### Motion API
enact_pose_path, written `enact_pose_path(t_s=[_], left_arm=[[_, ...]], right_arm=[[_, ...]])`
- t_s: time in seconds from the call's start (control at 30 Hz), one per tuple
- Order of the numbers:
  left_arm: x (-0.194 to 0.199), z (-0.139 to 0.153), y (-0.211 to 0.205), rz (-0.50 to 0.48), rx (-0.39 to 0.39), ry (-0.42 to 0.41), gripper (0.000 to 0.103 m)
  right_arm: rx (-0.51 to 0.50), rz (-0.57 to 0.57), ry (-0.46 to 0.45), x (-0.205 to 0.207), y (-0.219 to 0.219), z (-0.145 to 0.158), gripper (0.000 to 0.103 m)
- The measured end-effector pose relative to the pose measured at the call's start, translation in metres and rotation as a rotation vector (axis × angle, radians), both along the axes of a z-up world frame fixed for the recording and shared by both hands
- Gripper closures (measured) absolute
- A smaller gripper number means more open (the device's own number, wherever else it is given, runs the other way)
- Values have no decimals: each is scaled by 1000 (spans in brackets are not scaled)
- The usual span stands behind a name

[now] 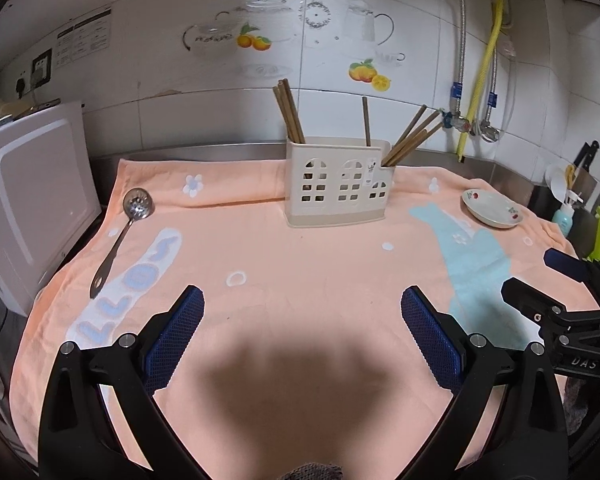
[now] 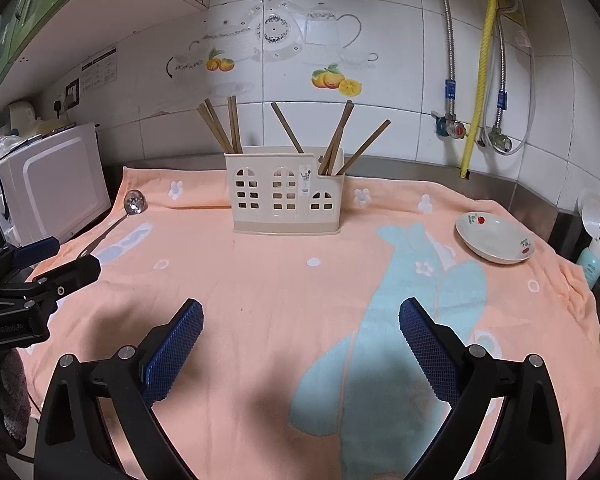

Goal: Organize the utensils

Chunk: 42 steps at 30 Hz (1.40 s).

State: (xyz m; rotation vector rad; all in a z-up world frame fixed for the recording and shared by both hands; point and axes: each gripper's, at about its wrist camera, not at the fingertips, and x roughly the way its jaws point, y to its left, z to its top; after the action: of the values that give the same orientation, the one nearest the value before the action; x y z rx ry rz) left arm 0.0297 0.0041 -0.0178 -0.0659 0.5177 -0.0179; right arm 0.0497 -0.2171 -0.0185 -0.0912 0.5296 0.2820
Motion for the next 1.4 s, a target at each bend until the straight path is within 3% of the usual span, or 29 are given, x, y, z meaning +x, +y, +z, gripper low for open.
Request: enact_pose_path(t_s=[0.43,1.4], left_arm=[[-11,-3,9,31,-25,-2,5],[-22,5,-13,-7,48,-30,5]], right_arm=[[-1,-3,-6,-8,-1,1,7],[45,-17,25,-9,-15,-4,7]])
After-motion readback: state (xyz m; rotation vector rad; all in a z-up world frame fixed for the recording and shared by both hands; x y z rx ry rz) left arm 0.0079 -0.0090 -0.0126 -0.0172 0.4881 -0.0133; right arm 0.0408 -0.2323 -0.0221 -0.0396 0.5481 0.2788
